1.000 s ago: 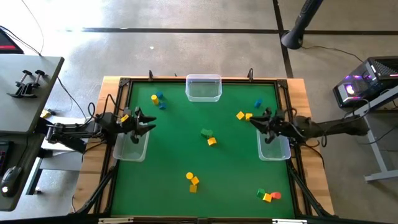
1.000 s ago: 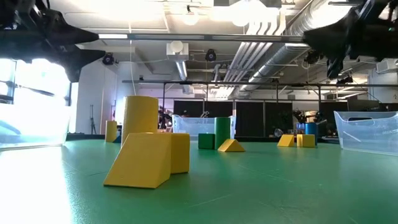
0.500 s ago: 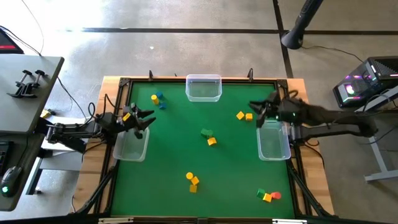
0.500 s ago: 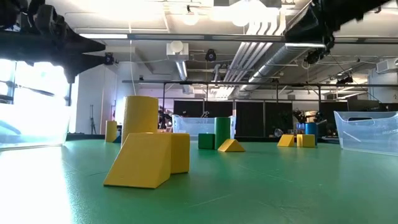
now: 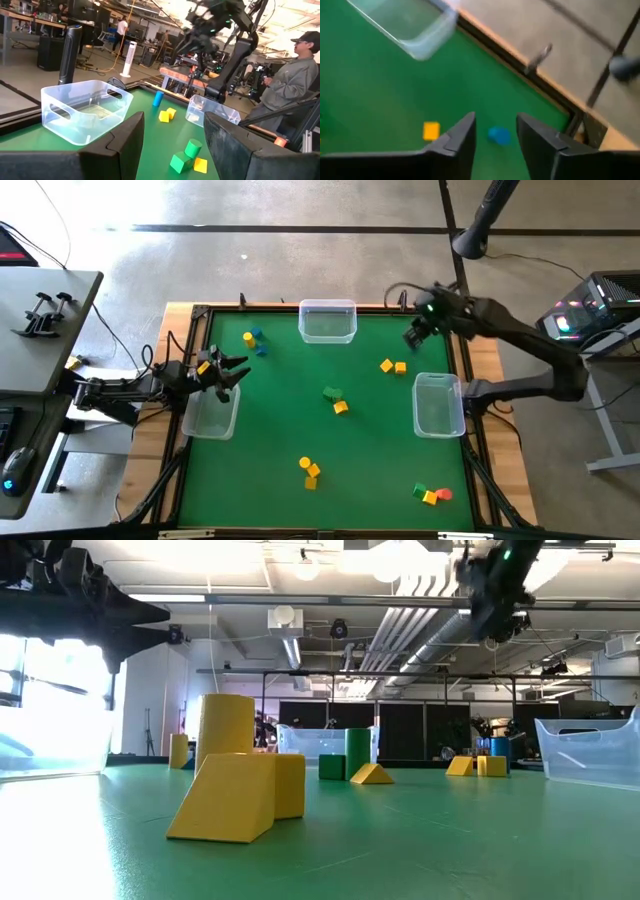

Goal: Sort blocks by size
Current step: Put the blue cylindrical block into the right transparent bin

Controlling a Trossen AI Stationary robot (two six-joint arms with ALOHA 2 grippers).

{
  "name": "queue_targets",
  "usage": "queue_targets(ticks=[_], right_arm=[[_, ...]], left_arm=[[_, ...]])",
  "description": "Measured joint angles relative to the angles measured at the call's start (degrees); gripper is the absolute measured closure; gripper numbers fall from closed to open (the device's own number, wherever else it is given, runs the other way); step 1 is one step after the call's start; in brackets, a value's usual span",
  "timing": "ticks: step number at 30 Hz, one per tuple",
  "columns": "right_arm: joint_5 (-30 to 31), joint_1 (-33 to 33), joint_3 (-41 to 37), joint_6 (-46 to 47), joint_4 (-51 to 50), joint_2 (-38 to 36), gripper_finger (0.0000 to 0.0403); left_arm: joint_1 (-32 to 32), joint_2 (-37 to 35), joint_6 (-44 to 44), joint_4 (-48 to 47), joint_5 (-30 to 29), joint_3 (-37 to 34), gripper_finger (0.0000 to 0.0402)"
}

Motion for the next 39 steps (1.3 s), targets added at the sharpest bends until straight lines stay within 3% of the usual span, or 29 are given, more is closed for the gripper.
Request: queue_targets(ticks=[4,11,22,34,39], right_arm=[[-8.7,-8.6,-0.5,-2.7,-2.1,6.3,0.0207],[-9.9,-16.6,-0.5,-4.9,-3.6,17.5,0.0172],[-10.1,-17.2,-0.5,-5.1,-4.6,28.7,0.0171],[-10.0,-15.8,-0.6,-4.7,-4.2,32.9,0.0171],[-10.0,-14.1,-5.0,-4.0,0.3,33.0,0.0171]], left_arm=[[0.0,0.0,0.3,0.0,0.0,0.0,0.0211],[0.0,0.0,0.5,0.0,0.0,0.0,0.0211],[0.0,0.0,0.4,-0.9,0.3,0.0,0.0211],[0.0,0.0,0.3,-0.9,0.8,0.0,0.0211],[0.0,0.0,0.3,-0.9,0.8,0.0,0.0211]])
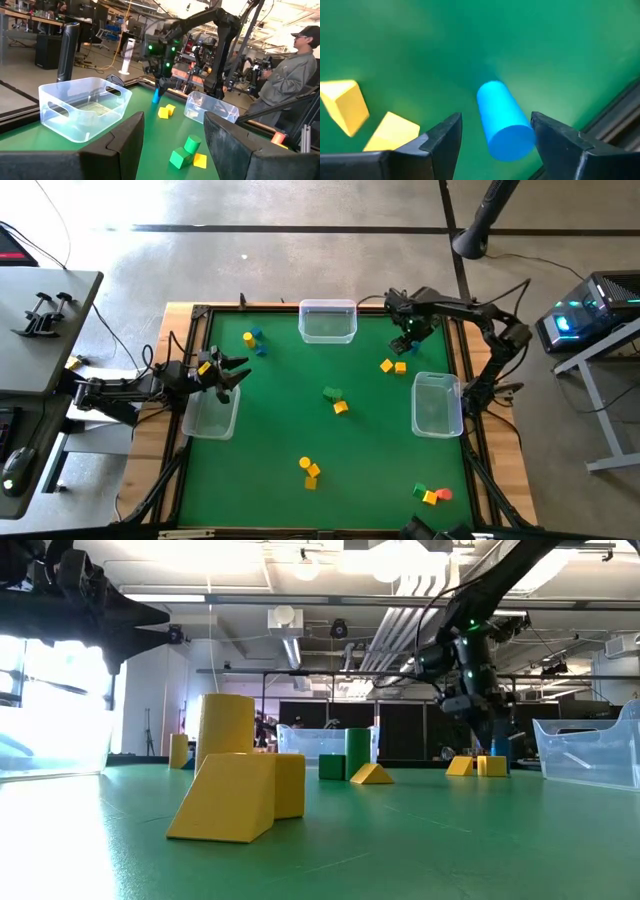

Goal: Sort blocks by size
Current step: Put the blue cylindrical block into the right transparent bin

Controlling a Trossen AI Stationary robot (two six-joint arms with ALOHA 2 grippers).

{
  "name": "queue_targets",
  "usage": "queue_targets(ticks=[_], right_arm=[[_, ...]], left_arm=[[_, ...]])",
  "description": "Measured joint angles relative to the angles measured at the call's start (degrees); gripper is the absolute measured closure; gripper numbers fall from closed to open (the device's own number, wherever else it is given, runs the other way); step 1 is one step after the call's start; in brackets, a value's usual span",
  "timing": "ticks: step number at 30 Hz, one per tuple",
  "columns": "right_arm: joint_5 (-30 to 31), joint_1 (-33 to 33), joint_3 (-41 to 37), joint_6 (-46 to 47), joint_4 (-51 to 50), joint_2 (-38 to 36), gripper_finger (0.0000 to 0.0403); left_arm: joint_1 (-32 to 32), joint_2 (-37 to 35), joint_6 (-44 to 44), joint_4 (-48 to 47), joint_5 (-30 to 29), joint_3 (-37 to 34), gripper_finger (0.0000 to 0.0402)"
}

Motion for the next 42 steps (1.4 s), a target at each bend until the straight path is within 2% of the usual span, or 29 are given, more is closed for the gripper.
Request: queue_targets(ticks=[7,13,25,34,42], right_arm=[[0.2,0.4,-5.3,0.4,4.7,0.0,0.0171],[0.8,0.4,-5.0,0.4,5.1,0.0,0.0175],[0.7,0.4,-4.8,0.4,4.4,-1.2,0.0227],[-0.1,0.3,-4.8,1.7,3.0,-6.2,0.0230],[-1.6,0.3,-4.8,2.0,2.3,-6.8,0.0233]], left_arm=[[0.0,0.0,0.1,0.2,0.0,0.0,0.0211],[0.0,0.0,0.1,0.5,0.0,0.0,0.0211],[0.0,0.0,0.1,0.5,0.0,0.0,0.0211],[0.0,0.0,0.2,0.5,0.0,0.0,0.0211],[0.0,0.0,0.2,0.5,-0.1,0.0,0.0211]])
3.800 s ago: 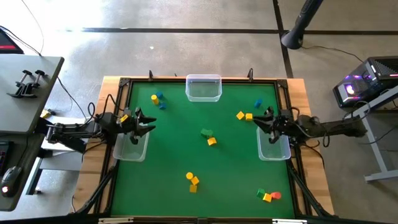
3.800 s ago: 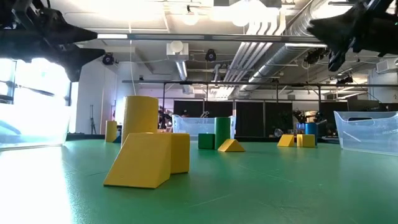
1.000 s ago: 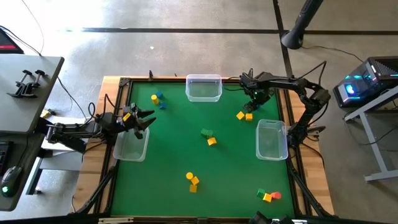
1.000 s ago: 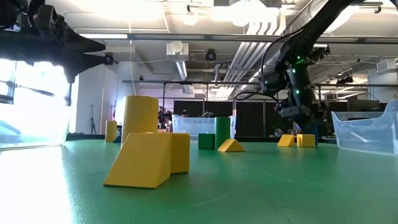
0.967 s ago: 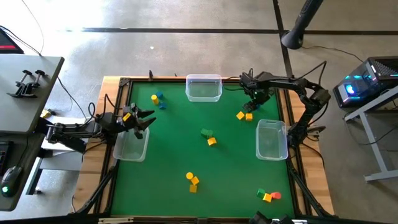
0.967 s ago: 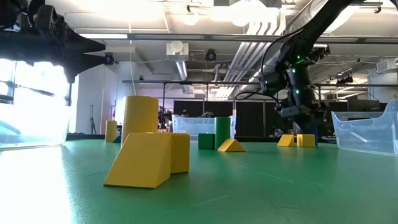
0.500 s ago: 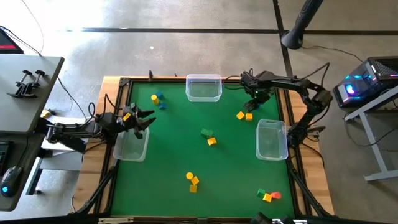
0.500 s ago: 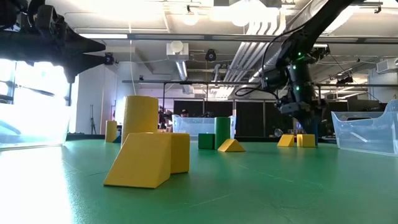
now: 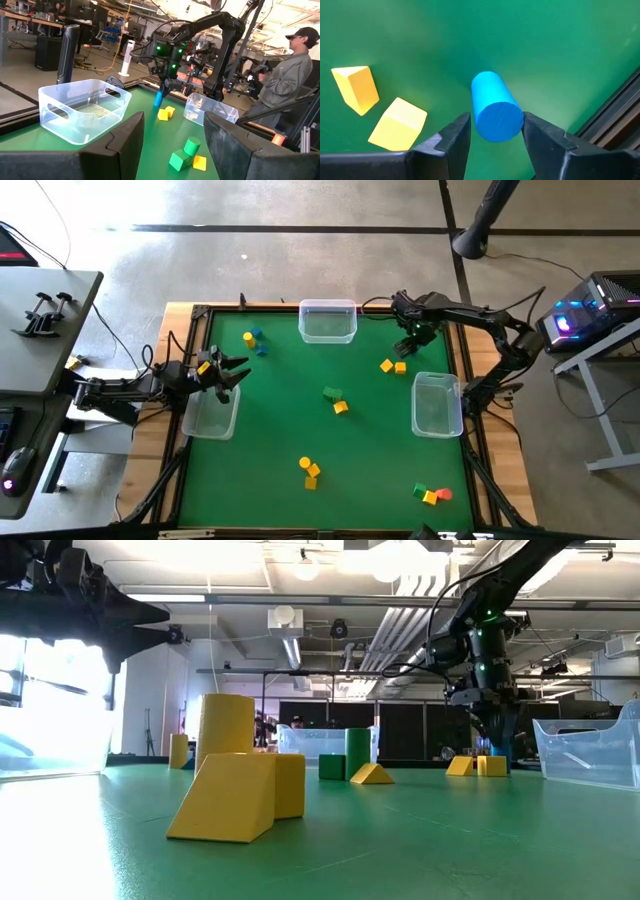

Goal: Sort blocks by size
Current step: Put the blue cylindrical block into the right transparent bin

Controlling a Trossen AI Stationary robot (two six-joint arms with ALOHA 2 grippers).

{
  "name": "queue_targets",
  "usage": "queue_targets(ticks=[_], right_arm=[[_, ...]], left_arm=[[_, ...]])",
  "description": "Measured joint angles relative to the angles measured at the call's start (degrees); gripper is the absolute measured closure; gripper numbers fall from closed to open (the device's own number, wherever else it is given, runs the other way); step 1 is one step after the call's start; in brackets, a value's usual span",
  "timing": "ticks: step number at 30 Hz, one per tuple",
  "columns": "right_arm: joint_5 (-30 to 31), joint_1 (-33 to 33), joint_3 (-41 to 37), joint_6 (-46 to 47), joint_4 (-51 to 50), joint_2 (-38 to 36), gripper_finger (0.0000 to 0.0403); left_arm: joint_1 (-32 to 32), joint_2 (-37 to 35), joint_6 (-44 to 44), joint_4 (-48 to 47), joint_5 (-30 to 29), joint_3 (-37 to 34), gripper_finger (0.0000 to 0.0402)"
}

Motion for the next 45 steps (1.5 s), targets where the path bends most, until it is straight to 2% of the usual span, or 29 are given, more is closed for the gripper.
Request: queue_targets(ticks=[9,16,20,27,32,38,45], right_arm=[[-0.1,0.0,0.0,0.0,0.6,0.0,0.0272],[-0.1,0.3,-0.1,-0.4,-0.4,-0.6,0.0277],[0.0,3.1,1.0,1.0,-4.1,-3.9,0.0278],[4.5,14.9,9.8,9.2,-15.7,-11.6,0.0279],[1.5,25.5,14.0,17.4,-21.6,-15.9,0.0280],[-6.8,36.9,12.7,24.0,-26.0,-18.6,0.0280],[-8.7,43.1,6.1,32.6,-27.8,-18.7,0.0280]], left_arm=[[0.0,0.0,0.0,0.0,0.0,0.0,0.0211],[0.0,0.0,0.0,0.0,0.0,0.0,0.0211],[0.0,0.0,0.1,0.0,0.0,0.0,0.0211],[0.0,0.0,0.5,1.6,0.0,0.0,0.0211],[0.0,0.0,1.5,2.6,0.0,0.0,0.0211],[0.0,0.0,1.6,2.6,0.0,0.0,0.0211],[0.0,0.0,2.8,2.6,0.0,0.0,0.0211]])
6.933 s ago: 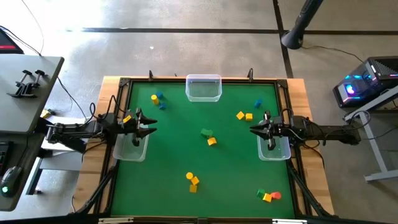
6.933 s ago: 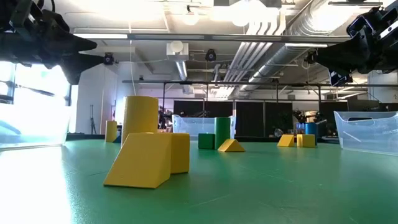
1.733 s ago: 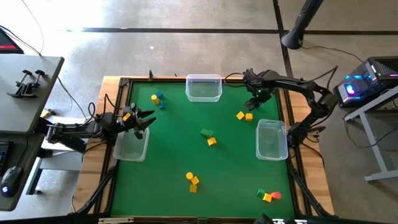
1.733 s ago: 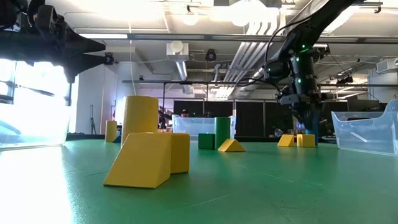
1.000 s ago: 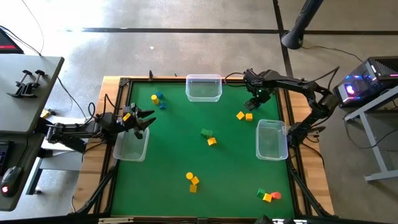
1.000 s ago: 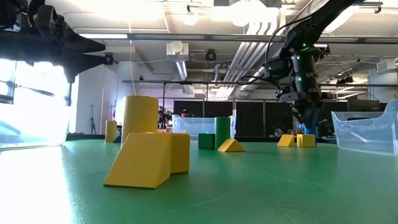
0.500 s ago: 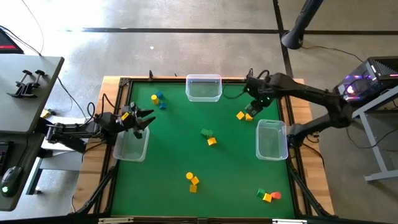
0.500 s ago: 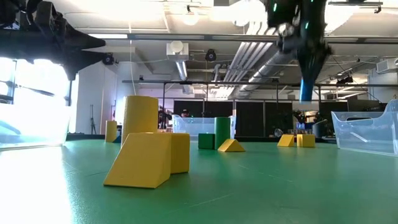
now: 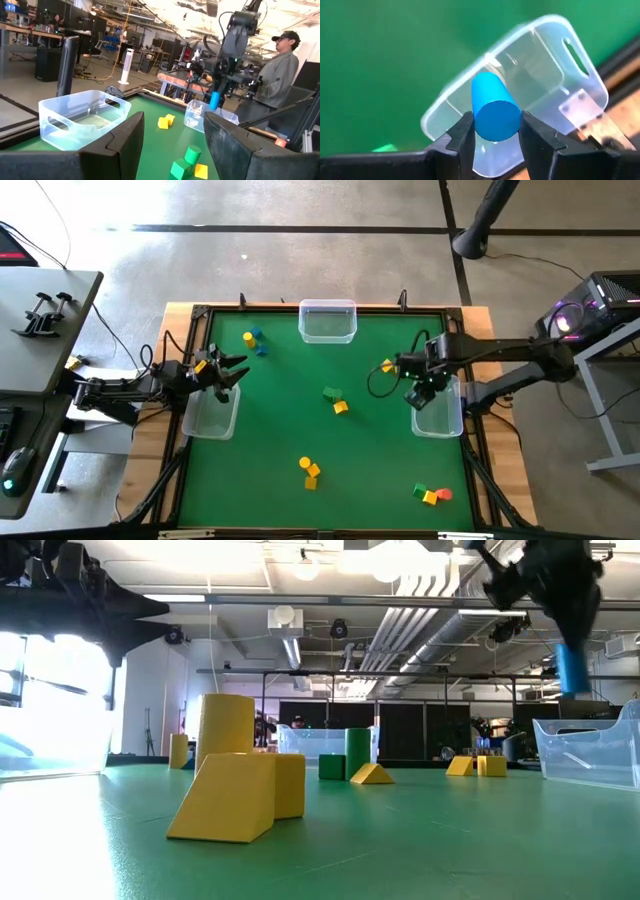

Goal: Sort blocks by size
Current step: Put the blue cylindrical block into the right transparent bin

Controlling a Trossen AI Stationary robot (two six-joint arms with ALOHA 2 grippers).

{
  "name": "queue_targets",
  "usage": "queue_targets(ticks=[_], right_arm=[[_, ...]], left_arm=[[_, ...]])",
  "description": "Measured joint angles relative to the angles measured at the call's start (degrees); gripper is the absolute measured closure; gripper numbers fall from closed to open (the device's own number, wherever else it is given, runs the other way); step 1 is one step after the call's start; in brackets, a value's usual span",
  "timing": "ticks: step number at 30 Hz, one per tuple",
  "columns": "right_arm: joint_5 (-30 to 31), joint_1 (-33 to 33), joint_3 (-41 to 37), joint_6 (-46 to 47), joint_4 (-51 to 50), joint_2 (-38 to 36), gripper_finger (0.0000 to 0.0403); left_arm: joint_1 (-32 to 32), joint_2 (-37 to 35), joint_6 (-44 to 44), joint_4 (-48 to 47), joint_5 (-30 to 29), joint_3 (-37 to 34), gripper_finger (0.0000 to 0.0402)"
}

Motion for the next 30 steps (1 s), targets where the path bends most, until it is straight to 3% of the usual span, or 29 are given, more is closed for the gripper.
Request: queue_targets(ticks=[6,10,14,30], right_arm=[[1.7,-2.4,-9.4,-2.6,0.9,0.0,0.0280],[3.0,-5.1,-13.9,-5.8,7.3,0.0,0.0280],[3.2,-7.2,-15.9,-7.4,13.2,0.0,0.0281],[5.7,-8.2,-21.3,-5.9,17.8,0.0,0.0267]], left_arm=[[0.0,0.0,0.3,0.4,0.0,0.0,0.0211],[0.0,0.0,1.2,0.6,0.0,0.0,0.0211],[0.0,0.0,1.7,1.8,-0.2,0.0,0.0211],[0.0,0.0,1.7,2.5,-0.3,0.0,0.0211]])
